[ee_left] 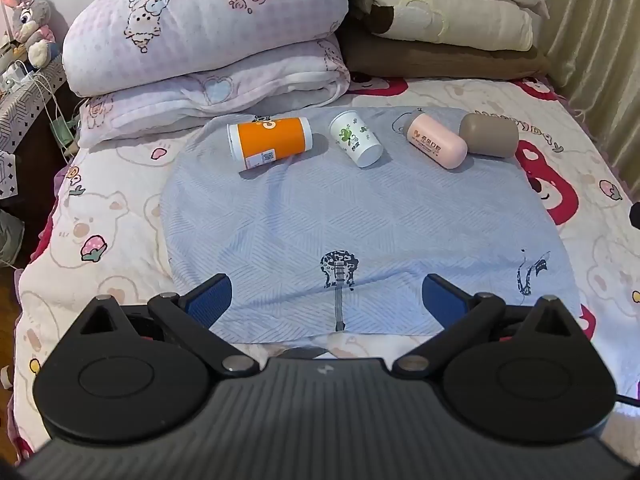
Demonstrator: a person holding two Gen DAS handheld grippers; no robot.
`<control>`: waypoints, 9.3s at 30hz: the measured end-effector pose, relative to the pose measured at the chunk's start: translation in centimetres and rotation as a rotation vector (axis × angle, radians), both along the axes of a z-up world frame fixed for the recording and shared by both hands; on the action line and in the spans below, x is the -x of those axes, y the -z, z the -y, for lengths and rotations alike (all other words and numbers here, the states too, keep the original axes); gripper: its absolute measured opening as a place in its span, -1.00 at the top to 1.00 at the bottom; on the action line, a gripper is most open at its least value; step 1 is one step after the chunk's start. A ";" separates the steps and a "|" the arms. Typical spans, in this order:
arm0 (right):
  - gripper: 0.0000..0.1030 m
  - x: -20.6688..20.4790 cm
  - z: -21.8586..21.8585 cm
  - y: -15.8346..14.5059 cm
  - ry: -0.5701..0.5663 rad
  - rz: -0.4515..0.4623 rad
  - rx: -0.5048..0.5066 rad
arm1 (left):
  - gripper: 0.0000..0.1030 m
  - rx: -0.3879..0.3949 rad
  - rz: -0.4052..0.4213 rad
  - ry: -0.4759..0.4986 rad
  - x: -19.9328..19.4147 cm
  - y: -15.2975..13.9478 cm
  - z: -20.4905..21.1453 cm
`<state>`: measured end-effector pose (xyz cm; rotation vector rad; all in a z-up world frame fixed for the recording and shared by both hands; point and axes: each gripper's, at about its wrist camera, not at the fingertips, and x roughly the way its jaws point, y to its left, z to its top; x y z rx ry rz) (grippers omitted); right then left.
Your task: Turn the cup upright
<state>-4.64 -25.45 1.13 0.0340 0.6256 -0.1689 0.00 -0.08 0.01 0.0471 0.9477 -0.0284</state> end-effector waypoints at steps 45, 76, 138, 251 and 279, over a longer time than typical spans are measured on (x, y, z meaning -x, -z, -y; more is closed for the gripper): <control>-0.95 -0.7 1.2 0.8 0.010 -0.018 0.008 | -1.00 0.043 0.084 -0.026 0.2 0.3 -0.8; -0.95 -0.4 0.6 1.0 -0.005 -0.025 0.018 | -1.00 0.040 0.077 0.010 0.5 0.0 -0.5; -0.89 -30.4 14.1 20.6 0.546 -0.293 -1.290 | -0.86 0.030 0.091 1.239 -36.5 13.6 21.9; -0.58 -21.4 -4.6 18.4 -0.436 -0.158 -0.643 | -0.38 0.231 0.018 0.666 -16.8 15.0 3.2; -0.58 -23.1 -9.7 19.7 -0.663 0.054 -0.146 | -0.36 0.227 0.145 0.584 -19.6 20.2 2.8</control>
